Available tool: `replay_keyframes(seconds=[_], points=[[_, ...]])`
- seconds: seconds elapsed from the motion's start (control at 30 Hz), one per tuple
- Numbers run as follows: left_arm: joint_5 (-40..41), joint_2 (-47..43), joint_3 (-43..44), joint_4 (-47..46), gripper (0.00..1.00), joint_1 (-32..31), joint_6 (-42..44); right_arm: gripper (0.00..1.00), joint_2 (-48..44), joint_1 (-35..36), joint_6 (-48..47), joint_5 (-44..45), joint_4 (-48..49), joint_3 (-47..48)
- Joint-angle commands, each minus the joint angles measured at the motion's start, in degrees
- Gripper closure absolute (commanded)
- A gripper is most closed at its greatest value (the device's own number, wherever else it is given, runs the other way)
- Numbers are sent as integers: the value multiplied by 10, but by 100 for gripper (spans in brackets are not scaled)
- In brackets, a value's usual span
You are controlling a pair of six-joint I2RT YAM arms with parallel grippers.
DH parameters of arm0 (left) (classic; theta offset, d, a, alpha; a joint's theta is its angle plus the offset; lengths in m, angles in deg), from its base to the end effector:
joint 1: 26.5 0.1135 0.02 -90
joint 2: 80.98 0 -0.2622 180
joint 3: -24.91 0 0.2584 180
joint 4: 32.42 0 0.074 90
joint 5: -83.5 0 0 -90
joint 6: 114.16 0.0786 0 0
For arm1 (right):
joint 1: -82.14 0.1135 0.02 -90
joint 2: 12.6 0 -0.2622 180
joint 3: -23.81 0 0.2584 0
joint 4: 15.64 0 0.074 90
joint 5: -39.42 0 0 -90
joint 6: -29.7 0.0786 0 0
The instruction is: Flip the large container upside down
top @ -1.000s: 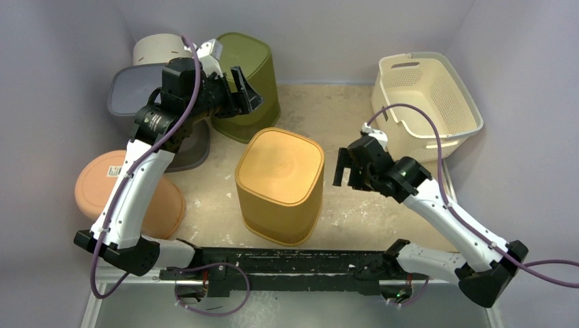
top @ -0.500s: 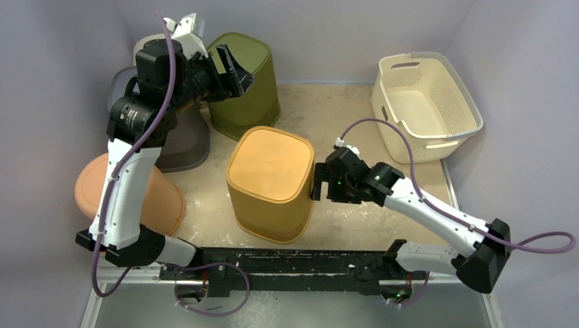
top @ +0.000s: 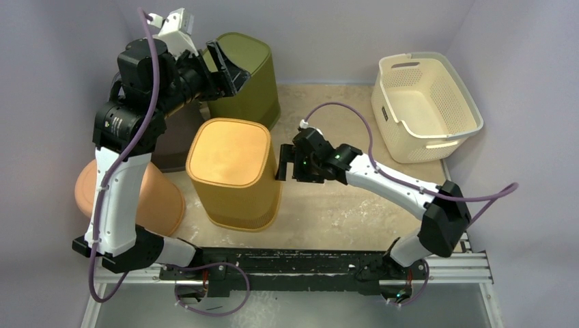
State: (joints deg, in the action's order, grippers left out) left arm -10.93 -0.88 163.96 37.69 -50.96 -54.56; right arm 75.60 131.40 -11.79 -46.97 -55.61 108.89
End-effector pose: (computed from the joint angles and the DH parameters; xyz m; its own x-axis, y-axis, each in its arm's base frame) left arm 0.2320 -0.1122 0.5637 -0.3958 -0.3742 -0.8386 0.3264 0.7962 -0.5094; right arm 0.2525 0.2855 0.2574 -0.8393 0.1711 -0.5160 -0.1471 0.8423 0.5185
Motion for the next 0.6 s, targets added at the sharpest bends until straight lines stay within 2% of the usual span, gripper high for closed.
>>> replay_keyframes(seconds=[0.0,0.33,0.5,0.57], points=[[-16,-31,-8,-25,24,-3,15,0,39,16,-17,-20,60,66],[-33,-49,-31,-33,24,-3,10,0,135,29,-30,-15,66,171],[-37,-53,-39,-35,24,-2,7,0,128,30,-12,38,-4,184],[-40,-54,-43,-37,24,-2,5,0,105,29,-11,92,-26,181]])
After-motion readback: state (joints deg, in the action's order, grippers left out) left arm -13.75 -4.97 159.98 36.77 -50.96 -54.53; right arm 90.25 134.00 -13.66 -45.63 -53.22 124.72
